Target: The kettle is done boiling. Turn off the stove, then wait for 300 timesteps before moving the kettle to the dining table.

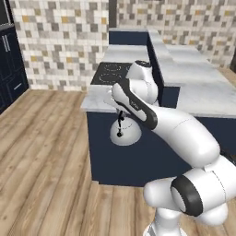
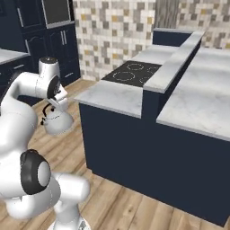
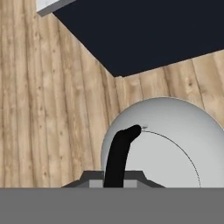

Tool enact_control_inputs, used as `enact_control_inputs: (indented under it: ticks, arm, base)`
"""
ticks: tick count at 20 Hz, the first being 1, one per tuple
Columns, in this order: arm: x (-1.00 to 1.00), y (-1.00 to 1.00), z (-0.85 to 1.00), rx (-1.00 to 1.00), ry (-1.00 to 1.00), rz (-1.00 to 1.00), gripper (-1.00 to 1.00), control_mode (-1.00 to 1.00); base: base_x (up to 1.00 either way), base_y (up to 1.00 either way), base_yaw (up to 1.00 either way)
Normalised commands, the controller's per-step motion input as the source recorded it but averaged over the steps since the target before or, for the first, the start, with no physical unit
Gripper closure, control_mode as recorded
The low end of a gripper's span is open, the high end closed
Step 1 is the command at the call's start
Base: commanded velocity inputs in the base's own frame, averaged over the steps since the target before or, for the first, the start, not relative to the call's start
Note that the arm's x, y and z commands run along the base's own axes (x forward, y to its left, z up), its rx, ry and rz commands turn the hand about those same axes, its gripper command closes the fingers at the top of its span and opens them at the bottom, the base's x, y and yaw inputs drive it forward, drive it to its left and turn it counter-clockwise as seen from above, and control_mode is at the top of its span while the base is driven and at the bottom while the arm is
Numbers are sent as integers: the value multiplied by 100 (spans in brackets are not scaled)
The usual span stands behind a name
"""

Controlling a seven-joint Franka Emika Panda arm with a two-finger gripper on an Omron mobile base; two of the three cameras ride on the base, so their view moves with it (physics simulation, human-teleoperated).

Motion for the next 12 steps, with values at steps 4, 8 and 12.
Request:
enact_control_inputs:
  ticks: [4, 8, 12]
  arm:
    - [0, 0, 0, 0, 0, 0, 100, 100]
    - [0, 0, 0, 0, 0, 0, 100, 100]
    - [0, 0, 0, 0, 0, 0, 100, 100]
  base:
    - [-9, -99, 30]
    - [41, -86, 20]
    - [24, -82, 20]
